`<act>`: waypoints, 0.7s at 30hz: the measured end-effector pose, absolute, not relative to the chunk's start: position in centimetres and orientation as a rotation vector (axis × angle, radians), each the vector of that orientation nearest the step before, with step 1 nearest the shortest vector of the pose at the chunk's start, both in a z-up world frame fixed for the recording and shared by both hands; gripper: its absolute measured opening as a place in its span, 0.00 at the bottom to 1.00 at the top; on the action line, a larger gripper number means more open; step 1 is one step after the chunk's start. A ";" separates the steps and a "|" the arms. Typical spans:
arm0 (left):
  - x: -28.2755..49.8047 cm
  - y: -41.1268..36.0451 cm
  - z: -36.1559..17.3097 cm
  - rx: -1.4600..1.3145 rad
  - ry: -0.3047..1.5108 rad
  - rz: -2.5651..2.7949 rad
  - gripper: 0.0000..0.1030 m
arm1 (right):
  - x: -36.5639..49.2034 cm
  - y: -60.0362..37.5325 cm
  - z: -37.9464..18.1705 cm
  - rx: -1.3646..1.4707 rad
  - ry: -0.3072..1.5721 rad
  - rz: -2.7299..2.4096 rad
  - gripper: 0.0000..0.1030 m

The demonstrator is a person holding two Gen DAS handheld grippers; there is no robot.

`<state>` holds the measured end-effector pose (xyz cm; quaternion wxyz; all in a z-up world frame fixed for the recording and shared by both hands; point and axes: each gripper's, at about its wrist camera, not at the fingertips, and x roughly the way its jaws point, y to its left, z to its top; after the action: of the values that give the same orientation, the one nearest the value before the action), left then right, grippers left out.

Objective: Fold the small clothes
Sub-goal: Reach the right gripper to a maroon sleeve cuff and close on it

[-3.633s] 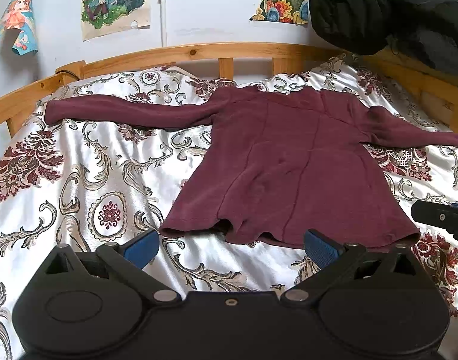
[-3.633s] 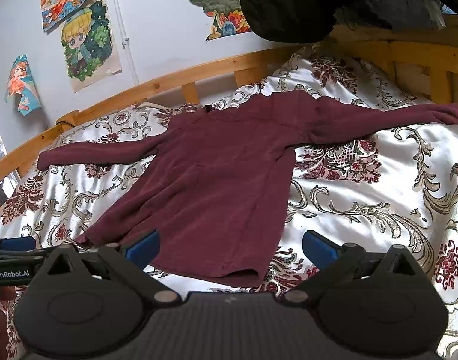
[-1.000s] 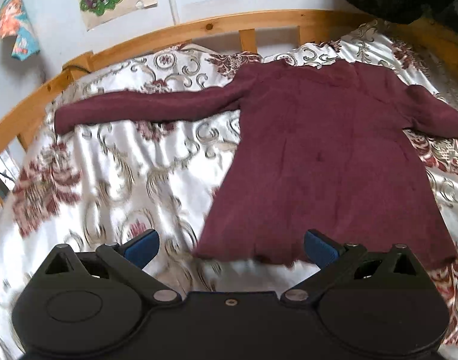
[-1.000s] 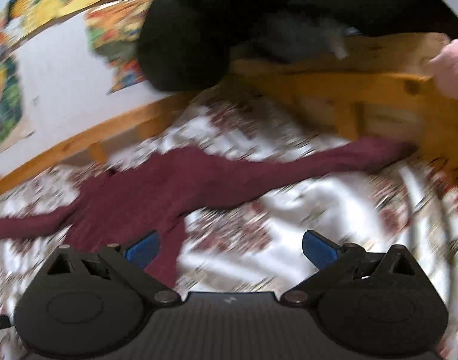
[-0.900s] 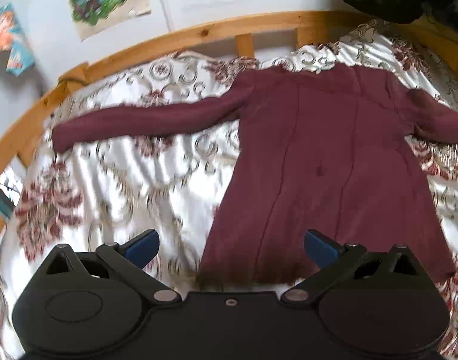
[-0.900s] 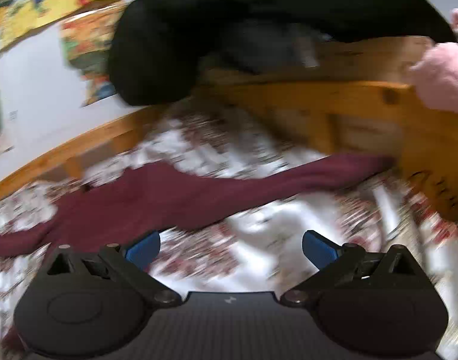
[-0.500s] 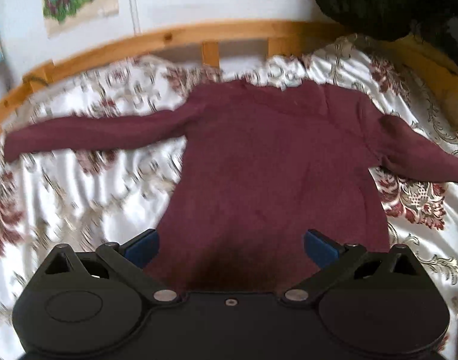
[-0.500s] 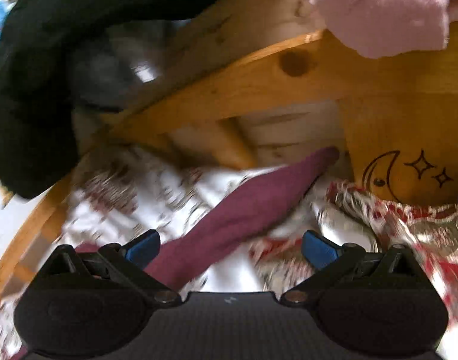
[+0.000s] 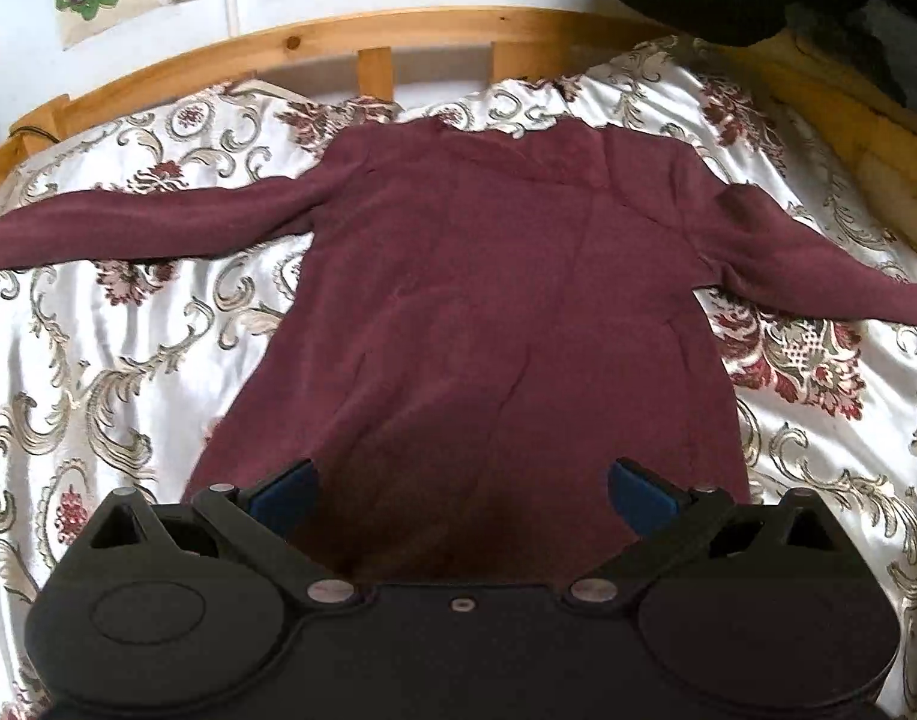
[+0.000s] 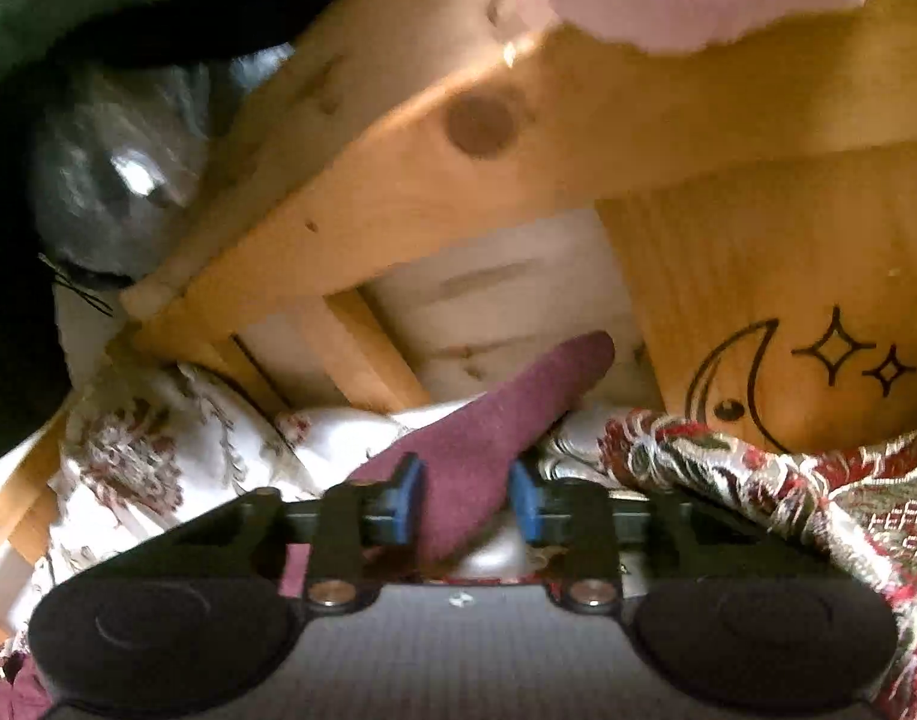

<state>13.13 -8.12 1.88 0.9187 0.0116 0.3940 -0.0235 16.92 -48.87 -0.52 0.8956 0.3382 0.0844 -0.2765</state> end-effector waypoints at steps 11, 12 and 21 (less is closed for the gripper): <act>11.9 -5.5 2.5 -0.027 0.785 -0.034 0.99 | 14.8 -39.0 4.6 0.141 -0.106 -0.378 0.08; 11.8 -5.1 2.5 -0.036 0.781 -0.029 0.99 | 14.9 -38.6 4.8 0.156 -0.084 -0.347 0.08; 11.0 -3.0 2.5 -0.108 0.788 -0.014 0.99 | 16.2 -44.8 1.8 0.575 0.201 -0.472 0.73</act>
<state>11.03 -2.96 2.45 0.9220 -0.0525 0.3836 -0.0066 16.19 -44.75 1.82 0.9268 0.2803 0.0979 -0.2301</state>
